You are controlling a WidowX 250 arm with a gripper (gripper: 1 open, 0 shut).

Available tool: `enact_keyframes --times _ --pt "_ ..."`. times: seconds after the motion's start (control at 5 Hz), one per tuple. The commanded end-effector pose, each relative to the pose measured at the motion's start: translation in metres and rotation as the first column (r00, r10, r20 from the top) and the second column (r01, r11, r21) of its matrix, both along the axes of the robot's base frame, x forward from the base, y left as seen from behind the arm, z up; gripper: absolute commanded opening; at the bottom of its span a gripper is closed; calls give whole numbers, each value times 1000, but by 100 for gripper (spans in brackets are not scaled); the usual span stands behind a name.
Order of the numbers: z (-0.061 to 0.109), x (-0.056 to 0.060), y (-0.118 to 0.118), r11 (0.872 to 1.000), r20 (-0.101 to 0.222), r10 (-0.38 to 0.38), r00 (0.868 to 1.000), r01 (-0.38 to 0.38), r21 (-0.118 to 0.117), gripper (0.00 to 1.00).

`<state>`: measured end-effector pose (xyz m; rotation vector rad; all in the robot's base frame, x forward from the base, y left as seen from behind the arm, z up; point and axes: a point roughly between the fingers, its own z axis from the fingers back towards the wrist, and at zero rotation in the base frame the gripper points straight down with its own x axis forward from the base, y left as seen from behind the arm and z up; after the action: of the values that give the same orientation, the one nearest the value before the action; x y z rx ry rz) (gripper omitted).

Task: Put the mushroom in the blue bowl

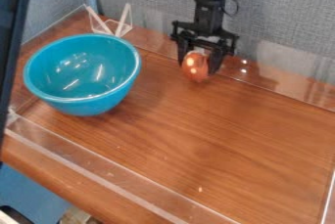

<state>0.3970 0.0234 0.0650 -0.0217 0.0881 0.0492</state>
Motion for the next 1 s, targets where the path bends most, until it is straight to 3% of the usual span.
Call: enact_keyframes --times 0.0,0.4,0.6,0.8 --pt "59 -4 9 1000 131 3 991 -2 -7 0" --pt "106 -23 18 1000 205 8 979 -4 -22 0" --pt "127 -49 37 1000 212 25 977 -23 -14 0" --pt "125 -80 64 999 178 41 983 -42 5 0"
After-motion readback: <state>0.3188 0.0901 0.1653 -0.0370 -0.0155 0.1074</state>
